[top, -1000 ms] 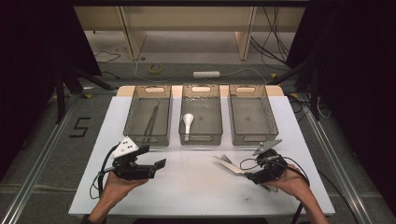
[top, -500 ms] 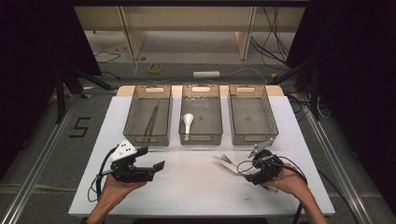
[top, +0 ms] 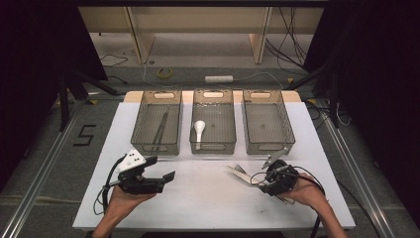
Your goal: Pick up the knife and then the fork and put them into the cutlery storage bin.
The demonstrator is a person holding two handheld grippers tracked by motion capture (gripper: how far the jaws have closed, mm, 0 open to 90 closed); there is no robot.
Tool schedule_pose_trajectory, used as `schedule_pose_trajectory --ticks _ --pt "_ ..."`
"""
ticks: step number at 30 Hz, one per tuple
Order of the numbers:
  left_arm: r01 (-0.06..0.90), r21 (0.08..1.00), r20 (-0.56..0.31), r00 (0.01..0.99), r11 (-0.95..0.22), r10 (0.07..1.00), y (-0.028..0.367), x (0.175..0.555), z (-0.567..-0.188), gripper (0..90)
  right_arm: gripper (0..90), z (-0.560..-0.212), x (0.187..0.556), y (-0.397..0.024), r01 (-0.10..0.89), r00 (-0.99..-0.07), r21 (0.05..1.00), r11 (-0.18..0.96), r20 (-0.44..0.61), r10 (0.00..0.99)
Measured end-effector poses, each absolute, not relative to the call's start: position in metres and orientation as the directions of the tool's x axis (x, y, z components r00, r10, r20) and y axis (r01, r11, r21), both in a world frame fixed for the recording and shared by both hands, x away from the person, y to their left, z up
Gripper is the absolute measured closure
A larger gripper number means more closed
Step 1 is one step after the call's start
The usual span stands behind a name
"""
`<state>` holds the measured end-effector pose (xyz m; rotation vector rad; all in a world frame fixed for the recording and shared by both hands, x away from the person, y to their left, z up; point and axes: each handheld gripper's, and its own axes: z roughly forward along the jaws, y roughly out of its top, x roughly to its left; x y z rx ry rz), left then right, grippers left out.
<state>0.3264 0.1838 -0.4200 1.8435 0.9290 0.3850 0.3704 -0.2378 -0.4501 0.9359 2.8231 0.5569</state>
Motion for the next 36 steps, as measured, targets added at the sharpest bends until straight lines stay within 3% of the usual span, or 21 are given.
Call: schedule_pose_trajectory --ticks 10,36 --pt "0.415 0.879 -0.118 0.667 -0.235 0.736 0.1805 0.3247 -0.4213 15.6 65.0 -0.4519 0.3710 -0.2363 0.556 -0.807 0.344 0.757 0.002 0.591" --pt "0.404 0.879 -0.099 0.673 -0.253 0.733 0.1783 0.3241 -0.4216 15.6 75.7 -0.4572 0.3770 -0.2298 0.549 -0.820 0.287 0.785 0.005 0.572"
